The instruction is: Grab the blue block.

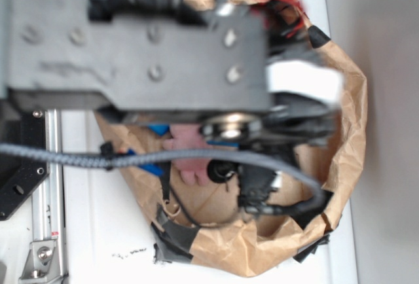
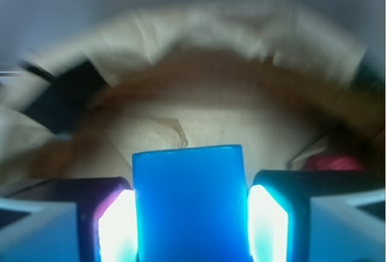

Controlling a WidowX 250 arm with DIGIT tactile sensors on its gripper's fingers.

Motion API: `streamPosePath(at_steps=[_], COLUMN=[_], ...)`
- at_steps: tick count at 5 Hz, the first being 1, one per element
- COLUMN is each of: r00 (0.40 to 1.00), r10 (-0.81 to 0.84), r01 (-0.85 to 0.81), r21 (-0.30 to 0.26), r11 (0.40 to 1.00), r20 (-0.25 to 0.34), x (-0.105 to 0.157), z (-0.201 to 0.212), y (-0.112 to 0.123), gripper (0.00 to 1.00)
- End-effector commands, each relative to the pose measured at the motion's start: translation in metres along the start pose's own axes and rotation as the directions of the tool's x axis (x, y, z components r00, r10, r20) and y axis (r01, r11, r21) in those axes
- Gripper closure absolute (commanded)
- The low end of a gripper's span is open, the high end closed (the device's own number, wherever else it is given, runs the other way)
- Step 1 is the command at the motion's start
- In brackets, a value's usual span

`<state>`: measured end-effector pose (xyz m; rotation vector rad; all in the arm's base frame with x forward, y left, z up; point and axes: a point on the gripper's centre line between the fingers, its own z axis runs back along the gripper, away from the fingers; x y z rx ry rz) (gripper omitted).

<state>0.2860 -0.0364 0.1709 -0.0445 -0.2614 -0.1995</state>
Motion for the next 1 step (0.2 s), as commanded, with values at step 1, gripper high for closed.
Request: streamPosePath(at_steps=[1], r00=[1.000], r10=[-0.011], r01=[0.011], r21=[-0.005], r11=[1.000], r20=[-0.026], x=[-0.0048], z=[0.0319], y=[0.0199], gripper=[1.00])
